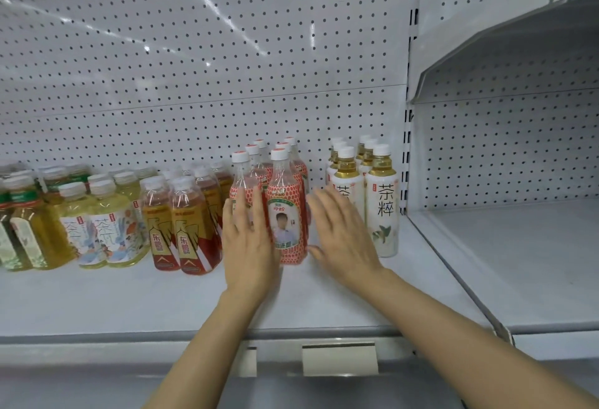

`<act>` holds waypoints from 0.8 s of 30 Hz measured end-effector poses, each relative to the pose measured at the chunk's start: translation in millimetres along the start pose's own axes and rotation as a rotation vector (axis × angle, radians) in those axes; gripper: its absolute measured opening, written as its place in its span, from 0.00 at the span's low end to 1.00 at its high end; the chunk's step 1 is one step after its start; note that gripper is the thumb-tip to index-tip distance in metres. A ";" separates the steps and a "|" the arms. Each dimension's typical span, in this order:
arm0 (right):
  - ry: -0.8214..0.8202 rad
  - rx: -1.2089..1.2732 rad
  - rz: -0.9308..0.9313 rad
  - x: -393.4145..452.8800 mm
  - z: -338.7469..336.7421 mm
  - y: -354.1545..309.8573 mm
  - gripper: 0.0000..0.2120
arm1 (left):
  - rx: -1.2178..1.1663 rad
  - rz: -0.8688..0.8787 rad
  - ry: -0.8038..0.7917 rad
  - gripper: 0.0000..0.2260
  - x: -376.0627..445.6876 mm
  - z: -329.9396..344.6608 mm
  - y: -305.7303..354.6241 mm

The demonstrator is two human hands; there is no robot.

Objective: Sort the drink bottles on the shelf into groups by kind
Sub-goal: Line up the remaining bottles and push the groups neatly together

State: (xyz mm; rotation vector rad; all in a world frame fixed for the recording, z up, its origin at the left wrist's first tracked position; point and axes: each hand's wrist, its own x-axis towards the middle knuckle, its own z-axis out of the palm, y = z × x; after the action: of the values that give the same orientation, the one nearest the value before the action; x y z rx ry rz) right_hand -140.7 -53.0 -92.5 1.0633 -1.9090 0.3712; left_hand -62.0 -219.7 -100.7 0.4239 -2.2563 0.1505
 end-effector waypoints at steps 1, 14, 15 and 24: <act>-0.020 -0.005 -0.039 2.9 6.6 -10.4 0.47 | 0.016 -0.025 -0.049 0.56 -0.6 -0.1 -9.7; -0.176 -0.005 0.092 15.7 29.3 -40.9 0.48 | -0.214 -0.120 -0.129 0.57 1.2 9.3 -28.4; -0.172 -0.015 0.111 16.6 27.9 -44.5 0.47 | -0.235 -0.090 -0.129 0.56 0.6 9.2 -33.4; 0.045 0.032 -0.025 56.7 58.2 -155.1 0.32 | -0.162 0.231 0.216 0.48 -14.3 -32.7 -154.0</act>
State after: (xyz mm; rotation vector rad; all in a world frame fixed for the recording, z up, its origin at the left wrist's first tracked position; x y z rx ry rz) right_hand -63.1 -209.7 -102.2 1.0901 -1.8537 0.4095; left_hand 23.9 -352.3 -94.6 0.0565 -2.0797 0.1243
